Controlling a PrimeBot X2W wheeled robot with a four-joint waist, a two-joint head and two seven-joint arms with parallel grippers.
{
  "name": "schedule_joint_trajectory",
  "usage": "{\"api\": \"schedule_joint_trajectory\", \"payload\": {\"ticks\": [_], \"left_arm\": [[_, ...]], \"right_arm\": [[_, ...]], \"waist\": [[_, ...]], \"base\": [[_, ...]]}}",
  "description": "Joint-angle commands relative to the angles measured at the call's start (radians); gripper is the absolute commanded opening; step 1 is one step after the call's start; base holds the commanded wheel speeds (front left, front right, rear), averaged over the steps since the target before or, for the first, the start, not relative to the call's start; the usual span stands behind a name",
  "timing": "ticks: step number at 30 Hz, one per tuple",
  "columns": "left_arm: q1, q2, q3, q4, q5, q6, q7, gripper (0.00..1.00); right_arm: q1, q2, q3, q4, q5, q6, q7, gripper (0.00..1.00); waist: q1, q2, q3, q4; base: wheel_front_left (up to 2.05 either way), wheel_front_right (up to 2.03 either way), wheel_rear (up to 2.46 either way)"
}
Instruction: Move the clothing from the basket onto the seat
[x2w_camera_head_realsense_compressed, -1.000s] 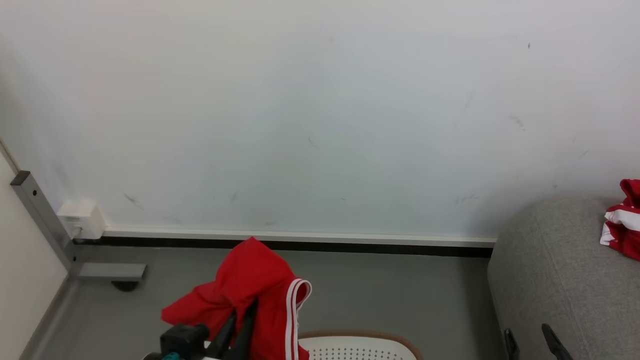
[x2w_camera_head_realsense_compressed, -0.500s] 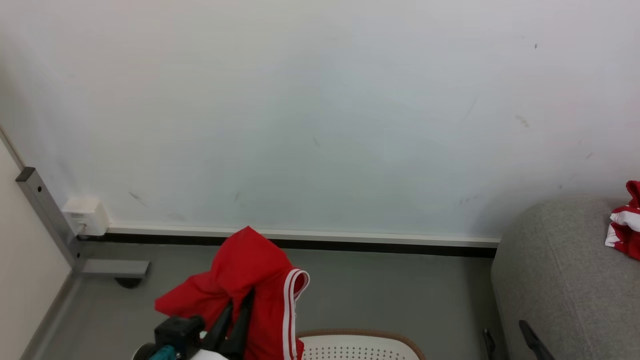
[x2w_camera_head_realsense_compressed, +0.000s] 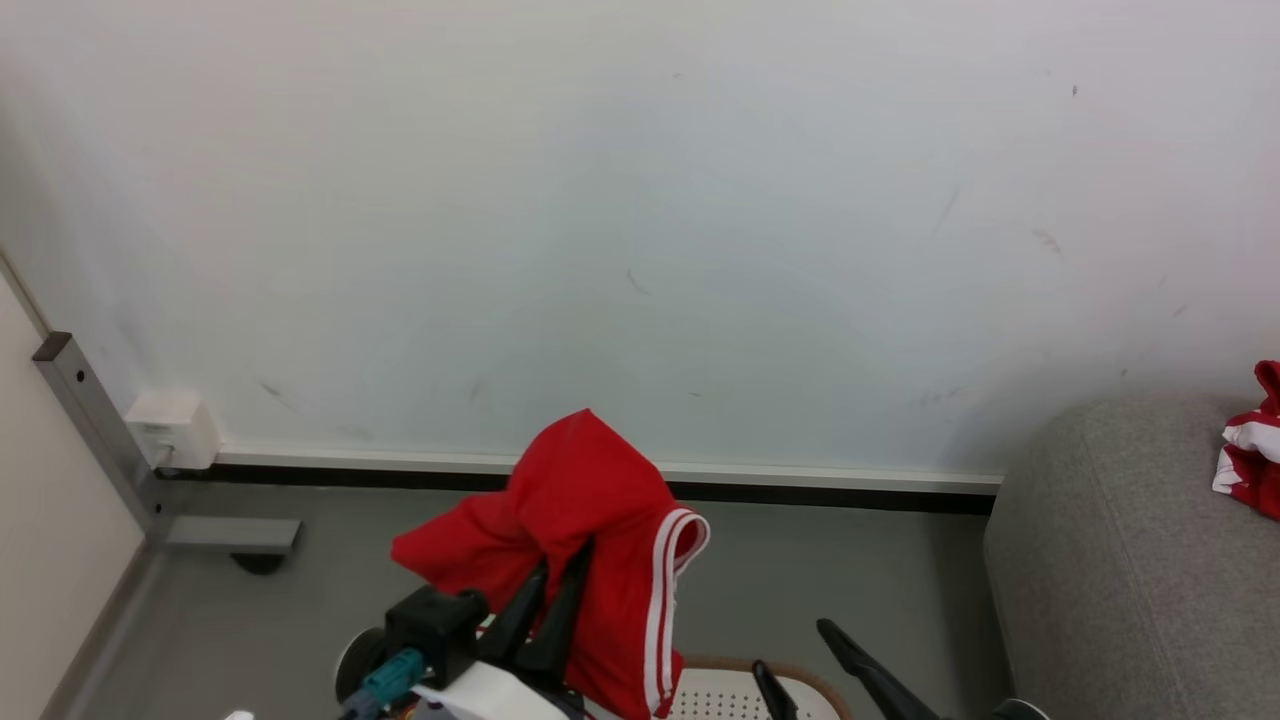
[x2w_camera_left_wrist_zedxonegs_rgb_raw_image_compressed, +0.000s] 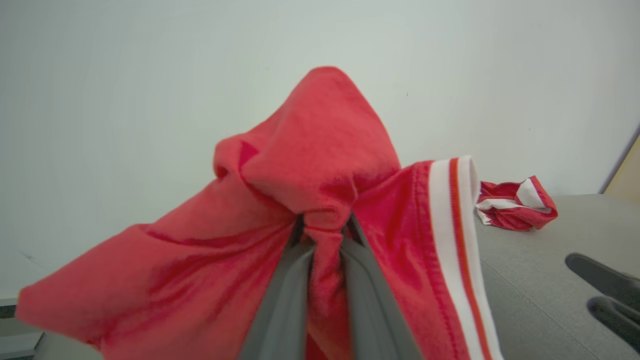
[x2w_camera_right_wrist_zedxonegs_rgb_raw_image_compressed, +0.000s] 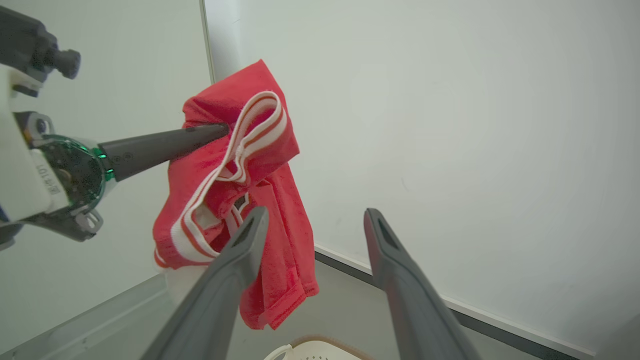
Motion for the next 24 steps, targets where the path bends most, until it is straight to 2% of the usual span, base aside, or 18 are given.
{"api": "schedule_joint_trajectory", "payload": {"ticks": [1, 7, 17, 24], "left_arm": [[-0.013, -0.002, -0.006, -0.001, 0.01, -0.006, 0.001, 0.0], [-0.04, -0.029, -0.054, 0.011, 0.018, -0.039, 0.005, 0.0], [-0.056, -0.061, -0.118, -0.005, 0.013, -0.082, 0.014, 0.0], [-0.057, -0.072, -0.159, -0.05, -0.023, -0.131, 0.04, 0.0]], "right_arm": [[-0.016, -0.002, 0.019, -0.004, 0.017, -0.002, 0.001, 1.0], [-0.08, 0.009, 0.11, 0.013, 0.081, -0.002, 0.001, 1.0], [-0.12, 0.002, 0.117, 0.057, 0.148, -0.002, 0.001, 1.0], [-0.144, -0.014, 0.11, 0.09, 0.225, -0.002, 0.001, 1.0]], "waist": [[-0.0001, 0.0, 0.0, -0.001], [-0.0001, 0.0, 0.003, -0.006], [-0.0001, 0.0, 0.01, -0.011], [-0.0001, 0.0, 0.017, -0.014]], "base": [[0.0, 0.0, 0.0], [0.0, 0.0, 0.0], [0.0, 0.0, 0.0], [0.0, 0.0, 0.0]]}}
